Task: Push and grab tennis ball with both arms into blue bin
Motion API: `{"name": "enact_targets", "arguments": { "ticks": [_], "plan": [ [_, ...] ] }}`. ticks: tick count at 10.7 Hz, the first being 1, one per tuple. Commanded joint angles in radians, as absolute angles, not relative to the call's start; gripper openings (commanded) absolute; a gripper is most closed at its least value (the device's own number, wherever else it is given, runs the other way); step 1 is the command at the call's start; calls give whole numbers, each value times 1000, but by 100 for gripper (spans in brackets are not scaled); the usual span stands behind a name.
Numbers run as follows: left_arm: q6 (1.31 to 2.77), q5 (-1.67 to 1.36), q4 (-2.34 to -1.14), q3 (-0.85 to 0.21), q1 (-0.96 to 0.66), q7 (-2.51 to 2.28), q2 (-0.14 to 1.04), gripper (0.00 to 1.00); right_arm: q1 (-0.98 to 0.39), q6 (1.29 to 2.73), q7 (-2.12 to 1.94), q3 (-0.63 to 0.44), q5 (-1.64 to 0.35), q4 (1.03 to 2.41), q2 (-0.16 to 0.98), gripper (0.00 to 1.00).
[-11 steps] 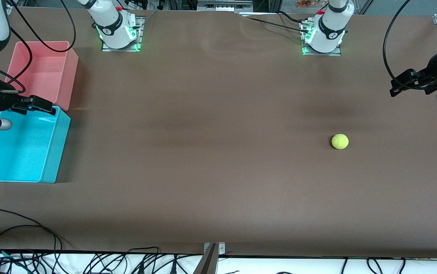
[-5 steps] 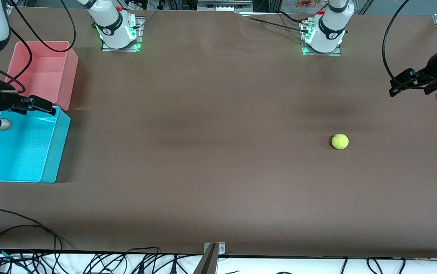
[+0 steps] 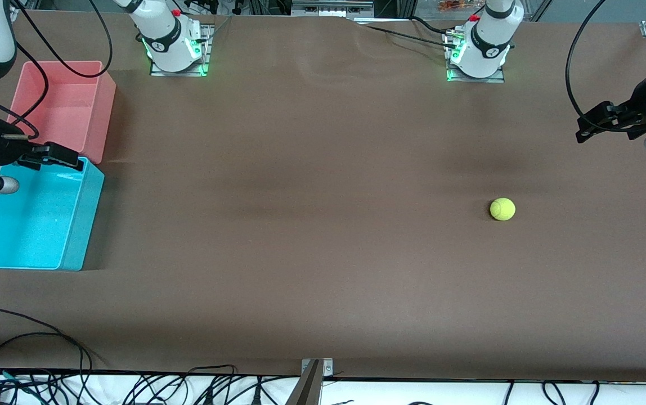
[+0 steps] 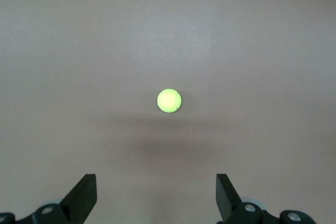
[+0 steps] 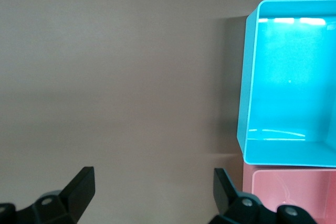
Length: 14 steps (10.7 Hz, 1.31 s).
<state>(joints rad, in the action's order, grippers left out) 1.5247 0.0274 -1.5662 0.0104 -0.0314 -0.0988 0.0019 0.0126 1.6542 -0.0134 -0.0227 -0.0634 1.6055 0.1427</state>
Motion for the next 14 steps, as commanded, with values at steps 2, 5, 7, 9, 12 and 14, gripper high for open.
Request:
{"name": "enact_targets", "arguments": {
  "ticks": [2, 5, 7, 9, 12, 14],
  "plan": [
    [1520, 31, -1552, 6, -31, -106, 5, 100, 17, 1635, -25, -25, -78, 1580, 152, 100],
    [1519, 31, -1552, 6, -31, -106, 5, 100, 17, 1634, -25, -25, -78, 1585, 155, 100],
    [1520, 31, -1551, 6, -31, -106, 5, 100, 17, 1634, -23, -25, -78, 1586, 155, 100],
    [1520, 31, -1551, 6, -31, -106, 5, 100, 17, 1638, -23, -25, -77, 1582, 161, 100],
    [1520, 31, -1551, 6, -31, -106, 5, 100, 18, 1641, -23, -28, -71, 1578, 164, 100],
    [1520, 31, -1551, 6, -31, -106, 3, 100, 34, 1644, -21, -29, -80, 1578, 179, 100]
  ]
}}
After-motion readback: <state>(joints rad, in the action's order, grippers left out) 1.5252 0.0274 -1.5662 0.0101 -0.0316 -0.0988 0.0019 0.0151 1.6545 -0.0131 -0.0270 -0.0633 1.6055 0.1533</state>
